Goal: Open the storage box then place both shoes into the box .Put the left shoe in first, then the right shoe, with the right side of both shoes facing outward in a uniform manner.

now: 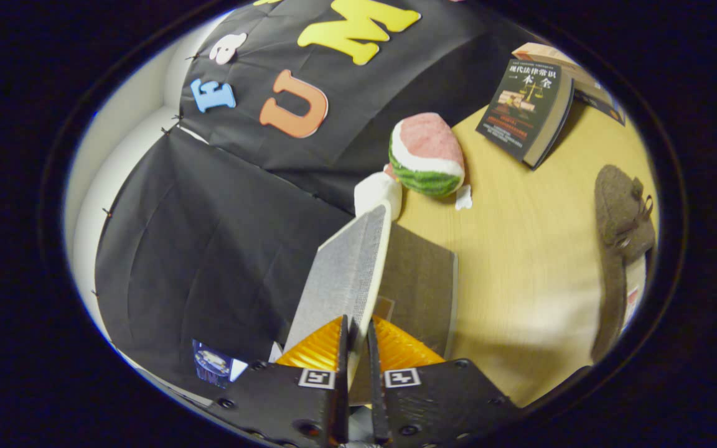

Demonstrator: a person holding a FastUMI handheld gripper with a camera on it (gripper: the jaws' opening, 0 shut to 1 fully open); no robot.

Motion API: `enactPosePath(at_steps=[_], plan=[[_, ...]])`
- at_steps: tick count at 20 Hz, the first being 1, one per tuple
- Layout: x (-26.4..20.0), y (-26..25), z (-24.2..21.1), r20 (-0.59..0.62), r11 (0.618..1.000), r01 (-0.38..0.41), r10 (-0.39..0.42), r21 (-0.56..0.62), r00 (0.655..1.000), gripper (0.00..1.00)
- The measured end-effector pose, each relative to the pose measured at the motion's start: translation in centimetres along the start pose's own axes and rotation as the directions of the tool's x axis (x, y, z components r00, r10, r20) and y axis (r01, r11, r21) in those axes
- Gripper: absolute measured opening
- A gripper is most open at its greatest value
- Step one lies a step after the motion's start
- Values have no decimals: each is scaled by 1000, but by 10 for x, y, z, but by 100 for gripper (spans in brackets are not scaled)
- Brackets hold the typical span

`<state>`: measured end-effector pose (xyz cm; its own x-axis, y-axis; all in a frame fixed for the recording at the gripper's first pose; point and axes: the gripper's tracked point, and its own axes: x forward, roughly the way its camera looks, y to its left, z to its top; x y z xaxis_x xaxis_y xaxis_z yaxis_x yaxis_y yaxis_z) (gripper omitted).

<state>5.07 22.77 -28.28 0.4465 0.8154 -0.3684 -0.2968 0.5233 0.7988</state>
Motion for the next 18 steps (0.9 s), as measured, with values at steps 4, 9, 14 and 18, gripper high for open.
enactPosePath(at_steps=[4, 9, 14, 18], plan=[[-10, 50, 8, -10, 989, -34, 33, -147, 999, 7], [-13, 151, 23, -15, 931, -119, 121, -346, 993, 8], [32, 215, 9, -32, 897, -136, 135, -421, 990, 0], [73, 259, -21, -68, 864, -138, 120, -484, 990, 0]])
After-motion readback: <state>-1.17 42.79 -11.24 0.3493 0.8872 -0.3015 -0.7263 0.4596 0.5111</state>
